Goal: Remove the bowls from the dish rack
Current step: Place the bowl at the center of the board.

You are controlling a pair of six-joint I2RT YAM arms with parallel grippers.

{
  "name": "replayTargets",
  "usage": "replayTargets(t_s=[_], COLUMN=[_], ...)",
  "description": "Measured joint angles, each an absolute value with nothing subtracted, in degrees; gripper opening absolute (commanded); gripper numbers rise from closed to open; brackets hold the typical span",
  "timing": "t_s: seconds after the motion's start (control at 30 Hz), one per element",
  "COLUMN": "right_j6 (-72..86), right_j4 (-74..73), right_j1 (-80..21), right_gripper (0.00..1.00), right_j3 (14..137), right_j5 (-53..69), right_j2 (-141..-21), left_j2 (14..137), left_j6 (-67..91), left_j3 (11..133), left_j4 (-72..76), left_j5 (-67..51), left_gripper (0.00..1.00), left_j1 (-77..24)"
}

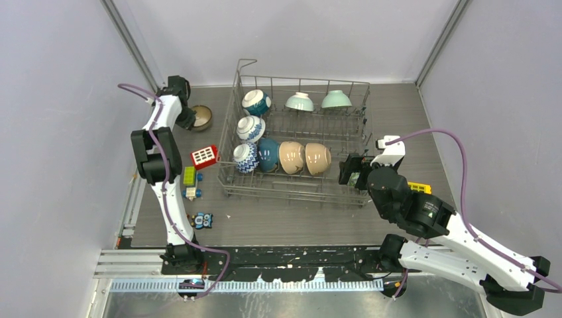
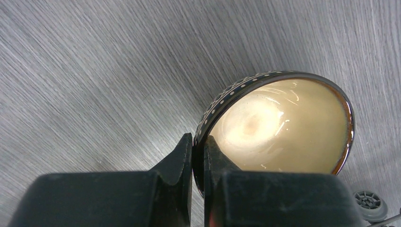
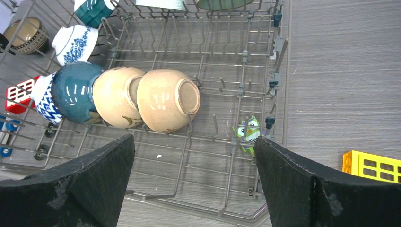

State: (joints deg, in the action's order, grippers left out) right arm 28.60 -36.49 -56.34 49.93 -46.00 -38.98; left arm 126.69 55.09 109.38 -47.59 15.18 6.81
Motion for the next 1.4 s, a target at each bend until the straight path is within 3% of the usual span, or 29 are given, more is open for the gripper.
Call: replayTargets(t_s=[0.2,0.63,0.83,1.13,1.27,1.4], right_j6=[28.56,27.51,27.24,27.03,26.61,24.51], right_j4=[-36.49,-36.99,-37.5,-38.79,-40.05,-40.49], right_j1=[-56.34,-56.34,-56.34,-56.34,-56.34,-56.34], right_gripper=[1.0,1.0,1.0,1.0,1.0,1.0], right_j3=[49.93,49.93,49.93,50.26,51.88,55.81], right_j5=[-46.24,-47.11,-47.09,-47.09,-46.76,-46.3], right_j2=[-38.61,-37.74,-37.28,-35.88,-35.73,-35.59], left_j2=[126.76,126.76,126.74,123.17,117.95,107.77], left_j6=[55.02,54.85,53.98,53.19,51.99,49.08], left_j3=[108.68,108.2,108.18,107.42,106.63,103.2], left_j4=[-47.37,-46.33,-46.09,-45.89,-45.71,-44.53], left_j5=[15.16,14.98,14.92,13.63,12.93,12.12], left_gripper=[0.18,0.28,0.42,0.76,0.91,0.98], left_j1=[6.74,6.76,6.76,6.74,6.57,5.85])
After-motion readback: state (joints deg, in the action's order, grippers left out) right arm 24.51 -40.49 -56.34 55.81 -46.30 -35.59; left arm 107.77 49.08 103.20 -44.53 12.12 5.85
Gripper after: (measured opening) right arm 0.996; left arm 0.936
